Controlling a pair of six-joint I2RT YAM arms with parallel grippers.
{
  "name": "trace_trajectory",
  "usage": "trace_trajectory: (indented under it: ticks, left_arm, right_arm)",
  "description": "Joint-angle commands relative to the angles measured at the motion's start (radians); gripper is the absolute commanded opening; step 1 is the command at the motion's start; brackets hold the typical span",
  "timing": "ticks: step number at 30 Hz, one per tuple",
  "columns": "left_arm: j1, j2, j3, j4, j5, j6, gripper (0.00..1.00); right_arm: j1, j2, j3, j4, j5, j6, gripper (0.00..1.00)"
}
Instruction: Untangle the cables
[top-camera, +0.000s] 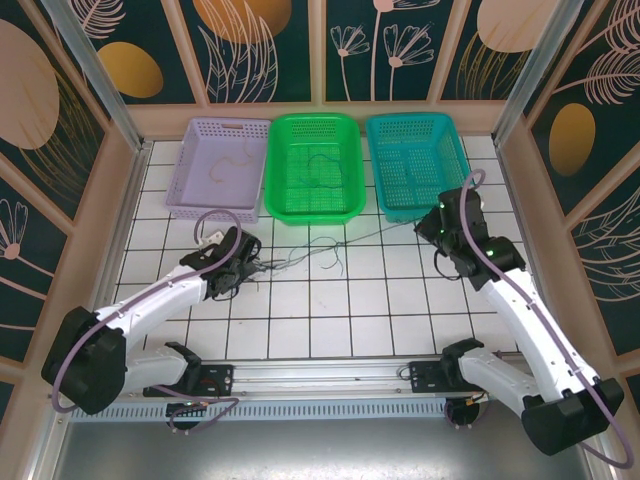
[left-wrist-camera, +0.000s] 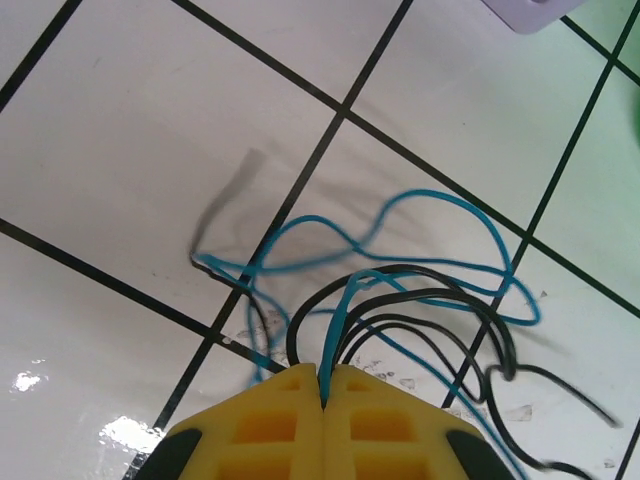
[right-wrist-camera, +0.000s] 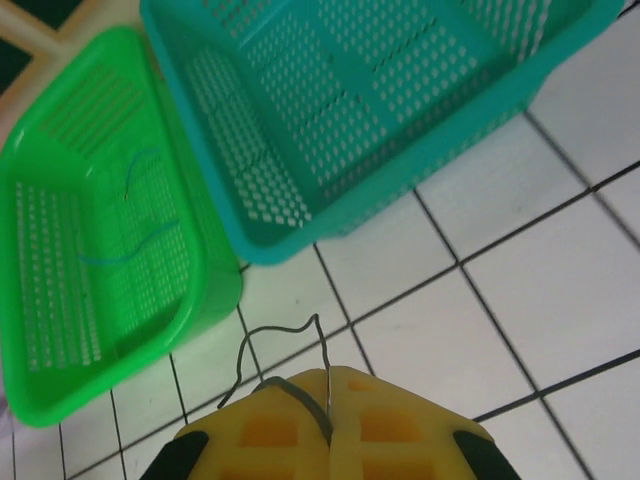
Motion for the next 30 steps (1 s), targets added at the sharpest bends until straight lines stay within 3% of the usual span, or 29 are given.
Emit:
trace_trajectory:
  ticks: [1,15,23,30]
  left_arm:
    - [0.009,0.021,0.021,-0.042,-0.058,0.043,0.00]
    - [0.014,0.112,0.037,-0.016,-0.091,0.115,0.00]
    - [0.028,0.149,-0.004,0.065,-0.042,0.113,0.00]
    - [0.067,0.174,-0.006,0.053,-0.048,0.137,0.00]
  right_arm:
    - [-0.034,-0.025,0.095,-0.074,0.122,-0.051,0.00]
    - [-0.086,0.015,0.455,-0.070,0.307,-0.226,0.00]
    - [-0.089,0.046,0.634,0.095,0.184,-0.349,0.00]
    - [-0.090,0.081,0.786,0.162,0.201,-0.413,0.00]
